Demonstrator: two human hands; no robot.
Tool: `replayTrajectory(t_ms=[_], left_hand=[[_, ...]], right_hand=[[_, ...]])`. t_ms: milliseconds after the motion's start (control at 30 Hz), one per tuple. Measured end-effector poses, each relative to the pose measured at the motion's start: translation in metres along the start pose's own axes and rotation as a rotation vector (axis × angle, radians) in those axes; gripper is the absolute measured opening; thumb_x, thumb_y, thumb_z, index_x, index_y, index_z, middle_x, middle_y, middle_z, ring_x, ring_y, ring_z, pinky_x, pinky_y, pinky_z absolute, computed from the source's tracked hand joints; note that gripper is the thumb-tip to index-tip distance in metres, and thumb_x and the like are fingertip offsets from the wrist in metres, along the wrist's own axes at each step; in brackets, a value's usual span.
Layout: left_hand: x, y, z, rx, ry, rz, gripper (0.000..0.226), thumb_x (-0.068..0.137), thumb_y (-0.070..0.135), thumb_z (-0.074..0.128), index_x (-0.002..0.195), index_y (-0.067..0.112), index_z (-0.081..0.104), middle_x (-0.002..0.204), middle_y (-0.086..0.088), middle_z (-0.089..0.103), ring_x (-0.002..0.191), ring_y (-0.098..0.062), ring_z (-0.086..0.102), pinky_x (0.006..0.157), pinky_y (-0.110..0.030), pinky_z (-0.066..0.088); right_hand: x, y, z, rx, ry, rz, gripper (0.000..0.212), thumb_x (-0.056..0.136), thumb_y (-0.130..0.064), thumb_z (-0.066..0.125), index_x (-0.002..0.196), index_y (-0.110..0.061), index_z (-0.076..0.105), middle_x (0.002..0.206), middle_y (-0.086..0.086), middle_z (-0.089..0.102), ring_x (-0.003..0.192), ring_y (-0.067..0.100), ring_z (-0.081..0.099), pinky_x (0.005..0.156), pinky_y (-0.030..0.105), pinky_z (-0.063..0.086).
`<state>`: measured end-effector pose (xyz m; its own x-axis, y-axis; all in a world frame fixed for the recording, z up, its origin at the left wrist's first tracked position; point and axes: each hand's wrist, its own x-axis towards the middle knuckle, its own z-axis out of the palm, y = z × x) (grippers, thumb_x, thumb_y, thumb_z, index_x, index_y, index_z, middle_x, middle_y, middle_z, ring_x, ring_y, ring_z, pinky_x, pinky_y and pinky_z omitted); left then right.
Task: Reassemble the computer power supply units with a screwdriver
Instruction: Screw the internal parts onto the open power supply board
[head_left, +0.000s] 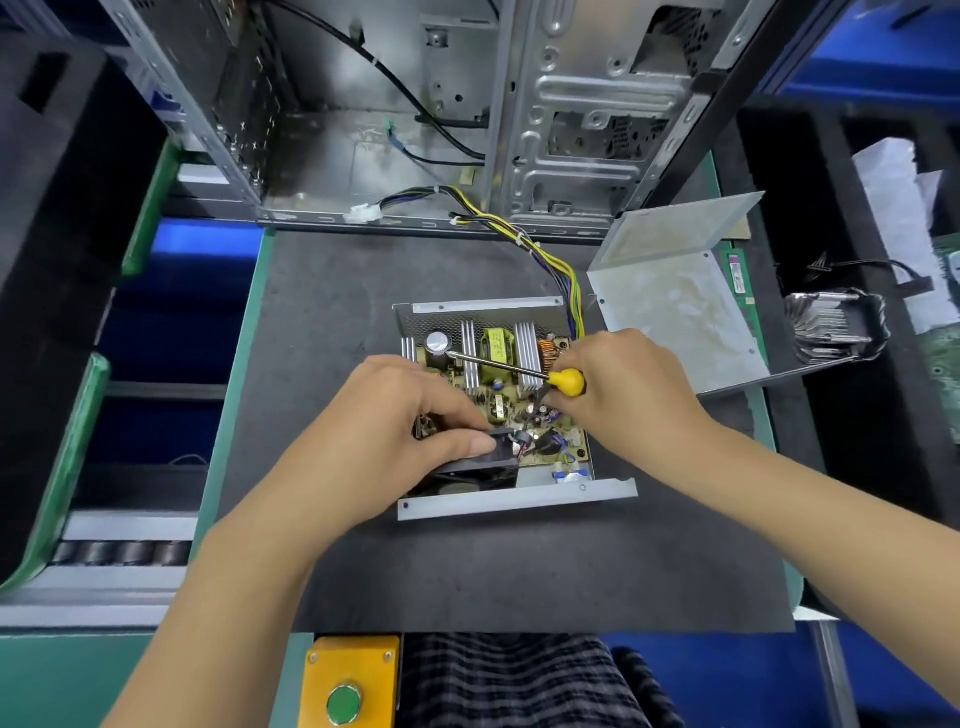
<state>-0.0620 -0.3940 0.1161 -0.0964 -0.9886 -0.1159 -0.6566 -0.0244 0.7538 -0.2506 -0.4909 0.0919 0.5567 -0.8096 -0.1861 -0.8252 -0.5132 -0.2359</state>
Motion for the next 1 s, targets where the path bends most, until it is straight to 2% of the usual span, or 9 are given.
replayTrajectory(t_ms=[100,200,333,467,567,700,833,1000], left_hand=[[0.001,-0.003,0.001,-0.018,0.004,0.01,0.014,0.074,0.041,0.073,0.082,0.031,0.078,0.078,0.018,0.071,0.104,0.011,0.04,0.088,0.002,0.023],[0.001,-0.006,0.003,-0.047,-0.004,0.019,0.024,0.068,0.051,0.062,0.079,0.035,0.076,0.077,0.016,0.071,0.106,0.011,0.039,0.091,0.002,0.022],[0.002,-0.005,0.004,-0.049,-0.021,-0.006,0.012,0.067,0.054,0.06,0.075,0.048,0.067,0.077,0.016,0.07,0.108,0.006,0.042,0.098,-0.001,0.019],[0.002,-0.003,0.004,-0.053,-0.013,0.008,0.023,0.07,0.049,0.063,0.081,0.033,0.077,0.074,0.013,0.07,0.102,0.003,0.047,0.105,-0.006,0.016],[0.001,-0.003,0.006,-0.009,-0.03,0.026,0.013,0.077,0.037,0.073,0.082,0.027,0.079,0.074,0.016,0.069,0.092,-0.002,0.054,0.109,-0.012,0.016],[-0.003,-0.005,0.01,-0.019,-0.04,0.026,0.008,0.079,0.035,0.076,0.084,0.029,0.079,0.072,0.016,0.067,0.087,-0.003,0.056,0.112,-0.017,0.017],[-0.004,-0.007,0.012,-0.029,-0.017,0.034,0.009,0.078,0.036,0.076,0.084,0.029,0.079,0.075,0.012,0.07,0.092,0.0,0.055,0.111,-0.016,0.018],[-0.005,-0.009,0.013,-0.053,-0.006,0.039,0.01,0.077,0.036,0.076,0.084,0.03,0.079,0.073,0.014,0.069,0.091,0.001,0.056,0.111,-0.018,0.019]], right_hand=[[-0.003,0.0,0.003,0.026,0.019,0.015,0.026,0.085,-0.035,0.064,0.065,-0.019,0.057,0.073,0.0,0.06,0.073,0.024,0.052,0.048,0.026,0.02],[-0.005,-0.002,0.008,0.07,0.05,0.072,0.019,0.083,-0.029,0.065,0.069,-0.016,0.064,0.073,0.002,0.061,0.072,0.025,0.051,0.048,0.026,0.021],[-0.008,-0.003,0.012,0.098,0.071,0.152,0.015,0.083,-0.028,0.065,0.074,-0.017,0.07,0.074,0.002,0.063,0.07,0.024,0.047,0.051,0.028,0.026],[-0.006,-0.002,0.011,0.049,0.055,0.127,0.02,0.084,-0.032,0.066,0.07,-0.018,0.067,0.073,0.002,0.061,0.072,0.026,0.051,0.05,0.027,0.024],[-0.004,-0.002,0.011,-0.017,0.054,0.112,0.017,0.085,-0.032,0.064,0.074,-0.019,0.068,0.077,0.001,0.063,0.074,0.026,0.054,0.052,0.027,0.027],[-0.004,-0.006,0.012,-0.133,0.049,0.054,0.013,0.086,-0.027,0.058,0.078,-0.02,0.065,0.08,-0.001,0.061,0.078,0.026,0.056,0.051,0.028,0.023],[-0.005,-0.004,0.01,-0.132,0.051,-0.003,0.009,0.085,-0.027,0.06,0.081,-0.022,0.066,0.083,-0.003,0.06,0.081,0.023,0.056,0.053,0.028,0.025],[-0.003,0.001,0.004,-0.1,0.005,-0.119,0.004,0.078,-0.015,0.065,0.076,-0.018,0.068,0.076,-0.003,0.058,0.077,0.028,0.057,0.053,0.027,0.022]])
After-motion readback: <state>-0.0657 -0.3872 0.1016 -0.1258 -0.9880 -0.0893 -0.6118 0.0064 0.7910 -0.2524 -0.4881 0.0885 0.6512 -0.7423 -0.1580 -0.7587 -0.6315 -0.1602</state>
